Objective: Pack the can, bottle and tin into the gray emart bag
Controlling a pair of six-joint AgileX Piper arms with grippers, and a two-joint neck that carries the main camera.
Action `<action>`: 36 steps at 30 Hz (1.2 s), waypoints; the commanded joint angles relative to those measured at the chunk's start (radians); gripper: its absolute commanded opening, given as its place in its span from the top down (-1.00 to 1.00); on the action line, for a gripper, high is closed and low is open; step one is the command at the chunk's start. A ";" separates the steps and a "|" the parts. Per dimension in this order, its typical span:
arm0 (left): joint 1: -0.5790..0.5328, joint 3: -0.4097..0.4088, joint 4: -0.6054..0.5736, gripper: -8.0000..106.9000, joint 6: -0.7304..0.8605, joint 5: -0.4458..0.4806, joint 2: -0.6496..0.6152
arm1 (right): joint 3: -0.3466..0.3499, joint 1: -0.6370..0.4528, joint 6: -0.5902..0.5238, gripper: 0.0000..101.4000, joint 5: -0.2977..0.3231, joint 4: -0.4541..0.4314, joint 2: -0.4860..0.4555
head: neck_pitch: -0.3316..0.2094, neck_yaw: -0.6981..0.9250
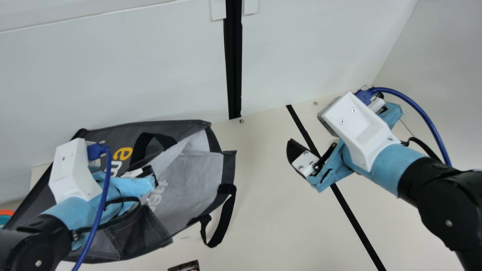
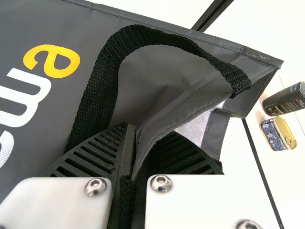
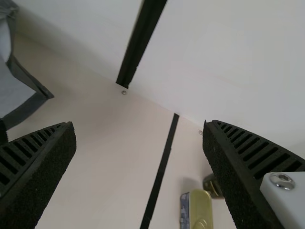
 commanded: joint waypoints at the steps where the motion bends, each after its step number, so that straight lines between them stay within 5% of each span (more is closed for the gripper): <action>1: 0.000 0.000 0.000 0.68 0.000 0.000 0.000 | -0.008 -0.004 0.041 -0.79 0.017 -0.049 -0.003 | -0.023 -0.002; 20: 0.000 0.000 0.000 0.68 0.000 0.000 0.000 | -0.104 -0.053 0.275 -0.79 0.190 -0.269 -0.035 | -0.023 -0.002; 36: 0.000 0.000 0.000 0.68 0.000 0.000 0.000 | -0.208 -0.112 0.355 -0.79 0.369 -0.328 -0.045 | -0.023 -0.002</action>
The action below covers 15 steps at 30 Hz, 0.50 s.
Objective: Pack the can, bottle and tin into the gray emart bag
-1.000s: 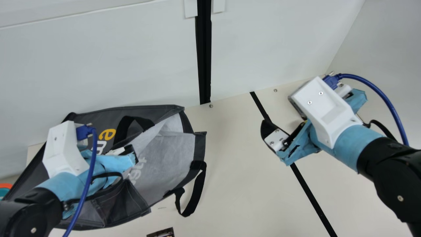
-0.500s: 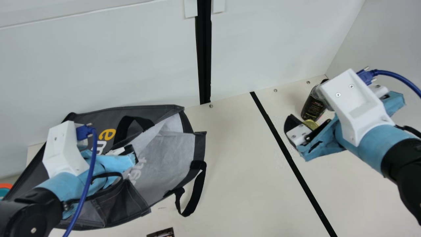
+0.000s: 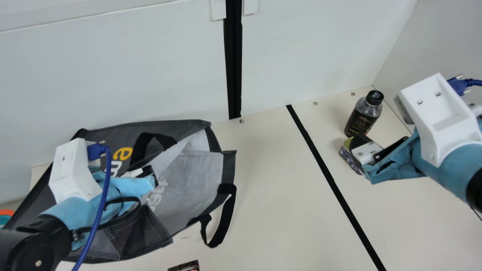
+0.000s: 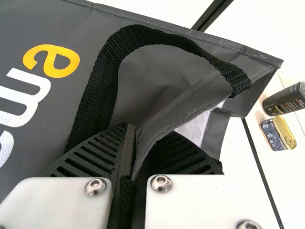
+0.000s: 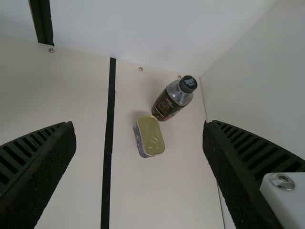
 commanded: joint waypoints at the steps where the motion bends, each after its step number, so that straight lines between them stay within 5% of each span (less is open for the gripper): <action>1: 0.000 0.000 0.000 0.68 0.000 0.000 0.000 | -0.012 -0.005 0.003 -0.79 0.026 -0.001 -0.001 | -0.023 -0.001; 15: 0.000 0.000 0.000 0.68 0.000 0.000 0.000 | -0.088 -0.046 0.027 -0.79 0.153 -0.002 -0.031 | -0.023 -0.001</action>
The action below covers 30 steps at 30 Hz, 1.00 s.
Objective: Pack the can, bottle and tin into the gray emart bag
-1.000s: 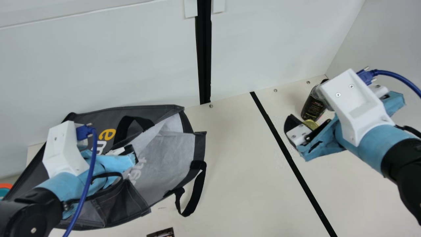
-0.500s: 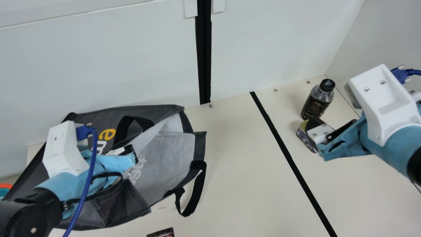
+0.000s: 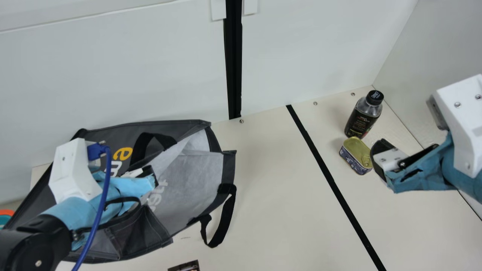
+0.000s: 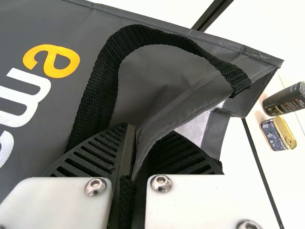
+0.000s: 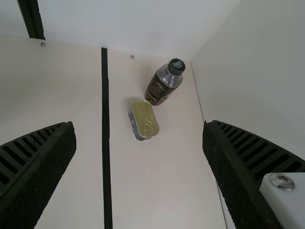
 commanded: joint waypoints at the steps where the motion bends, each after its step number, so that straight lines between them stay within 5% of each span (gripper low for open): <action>1: 0.000 0.000 0.000 0.68 0.000 0.000 0.000 | 0.003 -0.012 0.004 -0.79 0.005 0.001 -0.004 | -0.023 -0.001; 30: 0.000 0.000 0.000 0.68 0.000 0.000 0.000 | 0.106 -0.195 -0.002 -0.79 0.005 0.150 -0.077 | -0.023 -0.001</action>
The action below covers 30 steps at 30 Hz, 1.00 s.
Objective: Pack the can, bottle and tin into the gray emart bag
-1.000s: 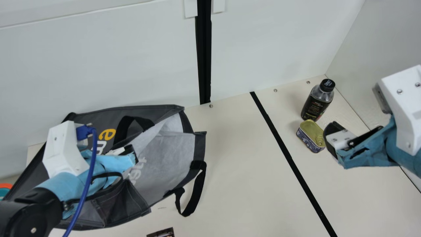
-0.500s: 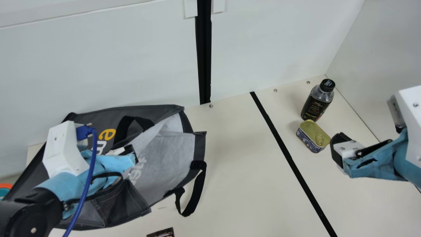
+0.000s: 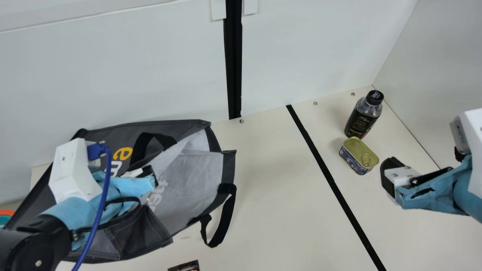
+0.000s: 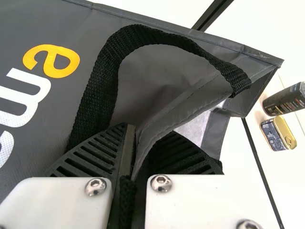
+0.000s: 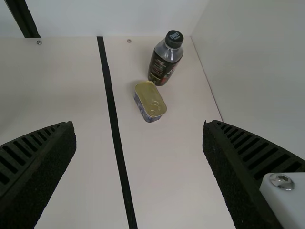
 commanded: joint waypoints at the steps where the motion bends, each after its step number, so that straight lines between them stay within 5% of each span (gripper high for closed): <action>1: 0.000 0.000 0.000 0.68 0.000 0.000 0.000 | 0.001 0.002 0.002 -0.79 0.000 0.002 0.000 | -0.023 -0.001; 17: 0.000 0.000 0.000 0.68 0.000 0.000 0.000 | -0.006 0.041 0.021 -0.79 0.000 -0.014 0.020 | -0.023 -0.001; 30: 0.000 0.000 0.000 0.68 0.000 0.000 0.000 | -0.076 0.078 0.036 -0.79 0.000 -0.049 0.095 | -0.023 -0.001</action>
